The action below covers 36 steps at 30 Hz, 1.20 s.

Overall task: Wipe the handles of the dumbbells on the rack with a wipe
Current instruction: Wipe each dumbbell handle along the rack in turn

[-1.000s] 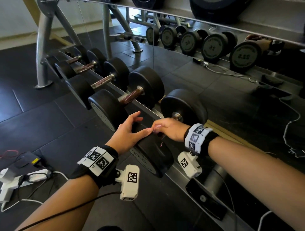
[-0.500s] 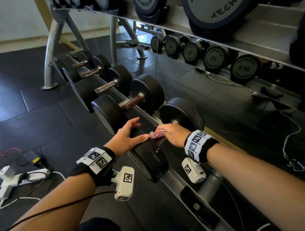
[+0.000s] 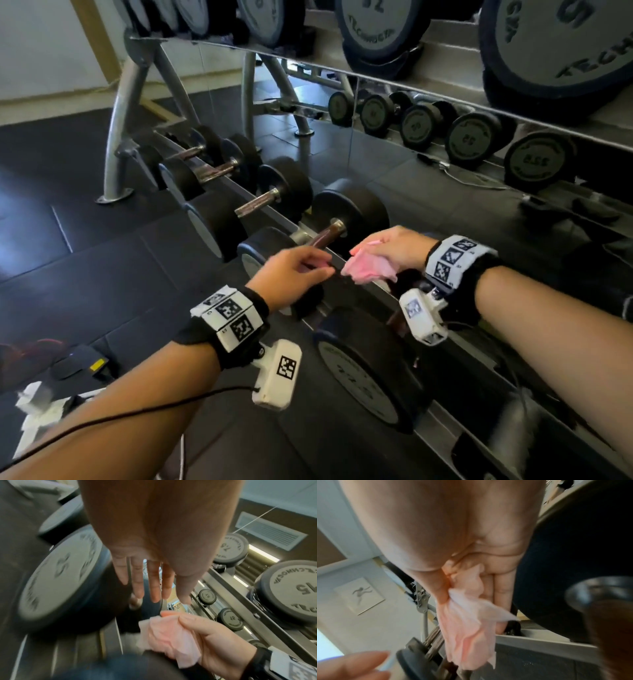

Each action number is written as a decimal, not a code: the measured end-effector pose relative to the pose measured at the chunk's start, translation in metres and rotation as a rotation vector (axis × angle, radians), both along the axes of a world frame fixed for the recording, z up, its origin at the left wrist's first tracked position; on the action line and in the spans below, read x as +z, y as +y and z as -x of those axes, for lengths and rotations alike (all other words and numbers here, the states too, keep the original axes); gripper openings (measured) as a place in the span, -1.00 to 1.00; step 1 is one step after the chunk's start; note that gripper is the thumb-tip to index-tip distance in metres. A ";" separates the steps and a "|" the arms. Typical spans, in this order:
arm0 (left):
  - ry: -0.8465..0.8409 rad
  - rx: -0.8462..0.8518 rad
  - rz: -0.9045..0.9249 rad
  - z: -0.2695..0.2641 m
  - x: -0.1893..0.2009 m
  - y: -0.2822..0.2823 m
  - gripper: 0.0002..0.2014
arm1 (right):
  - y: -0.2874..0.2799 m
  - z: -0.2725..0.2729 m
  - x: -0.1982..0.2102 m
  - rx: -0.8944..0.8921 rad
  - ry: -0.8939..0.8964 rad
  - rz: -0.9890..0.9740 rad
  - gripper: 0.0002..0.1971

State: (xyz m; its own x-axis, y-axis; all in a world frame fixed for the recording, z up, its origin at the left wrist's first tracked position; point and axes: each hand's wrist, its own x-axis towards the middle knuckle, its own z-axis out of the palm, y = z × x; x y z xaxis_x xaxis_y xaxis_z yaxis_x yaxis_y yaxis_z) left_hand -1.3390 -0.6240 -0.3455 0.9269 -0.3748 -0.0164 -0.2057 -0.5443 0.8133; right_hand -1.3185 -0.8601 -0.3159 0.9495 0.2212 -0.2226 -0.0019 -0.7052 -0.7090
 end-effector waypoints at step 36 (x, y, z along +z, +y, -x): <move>0.031 0.204 -0.071 -0.089 -0.024 0.050 -0.31 | 0.068 -0.126 -0.070 0.362 -0.205 0.507 -0.63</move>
